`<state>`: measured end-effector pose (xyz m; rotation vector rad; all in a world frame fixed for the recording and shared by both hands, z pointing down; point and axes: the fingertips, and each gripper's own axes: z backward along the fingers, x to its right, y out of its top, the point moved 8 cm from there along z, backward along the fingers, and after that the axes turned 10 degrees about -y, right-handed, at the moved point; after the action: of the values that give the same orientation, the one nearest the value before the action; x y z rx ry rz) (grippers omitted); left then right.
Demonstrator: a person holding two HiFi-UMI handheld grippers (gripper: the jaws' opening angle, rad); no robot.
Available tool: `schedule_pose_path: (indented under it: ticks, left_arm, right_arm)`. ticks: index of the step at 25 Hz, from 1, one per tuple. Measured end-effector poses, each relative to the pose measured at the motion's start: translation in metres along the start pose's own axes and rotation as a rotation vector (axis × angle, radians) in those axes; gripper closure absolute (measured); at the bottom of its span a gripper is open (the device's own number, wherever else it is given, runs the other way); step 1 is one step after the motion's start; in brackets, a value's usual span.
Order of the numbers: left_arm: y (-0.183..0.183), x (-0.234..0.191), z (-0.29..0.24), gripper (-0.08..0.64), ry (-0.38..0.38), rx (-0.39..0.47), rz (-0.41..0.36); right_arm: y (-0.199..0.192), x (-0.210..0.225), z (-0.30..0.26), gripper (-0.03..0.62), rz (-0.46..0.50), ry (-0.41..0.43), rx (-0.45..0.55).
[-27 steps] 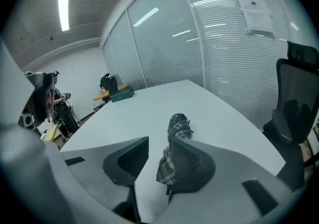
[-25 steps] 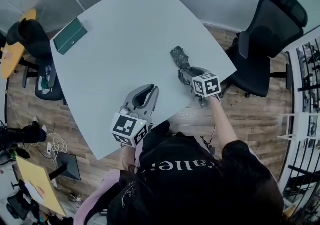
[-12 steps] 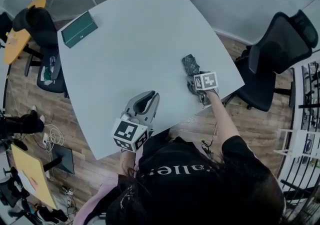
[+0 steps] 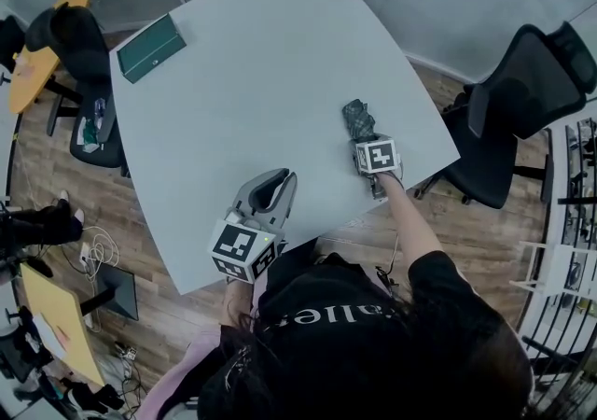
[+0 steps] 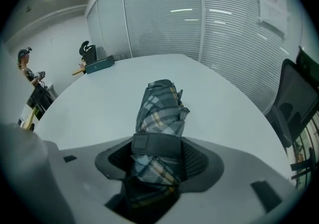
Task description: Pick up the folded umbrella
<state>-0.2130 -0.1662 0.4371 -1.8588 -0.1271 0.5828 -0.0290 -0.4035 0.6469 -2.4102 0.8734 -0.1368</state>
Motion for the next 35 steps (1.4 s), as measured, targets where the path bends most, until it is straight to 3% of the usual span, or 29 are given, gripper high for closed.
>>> schedule_pose_path:
  ticks: [3,9,16,27,35]
  left_arm:
    - [0.001,0.004,0.003,0.503,-0.002,0.004,-0.008]
    - [0.000,0.003,0.016,0.503,0.016,0.006,-0.015]
    - [-0.005,0.013,0.022,0.503,0.000,0.013,-0.020]
    - [-0.013,0.055,0.024,0.503,-0.064,0.001,-0.050]
    - [-0.025,0.093,0.030,0.503,-0.110,-0.022,-0.074]
  right_arm:
    - [0.002,0.005,0.002,0.340,-0.062,0.045,-0.043]
    - [-0.011,0.010,0.017,0.354,-0.280,0.144,-0.068]
    - [-0.015,0.002,0.066,0.356,-0.382,0.257,0.049]
    - [-0.030,-0.012,0.195,0.356,-0.463,0.420,0.276]
    - [-0.075,-0.018,0.268,0.356,-0.523,0.429,0.368]
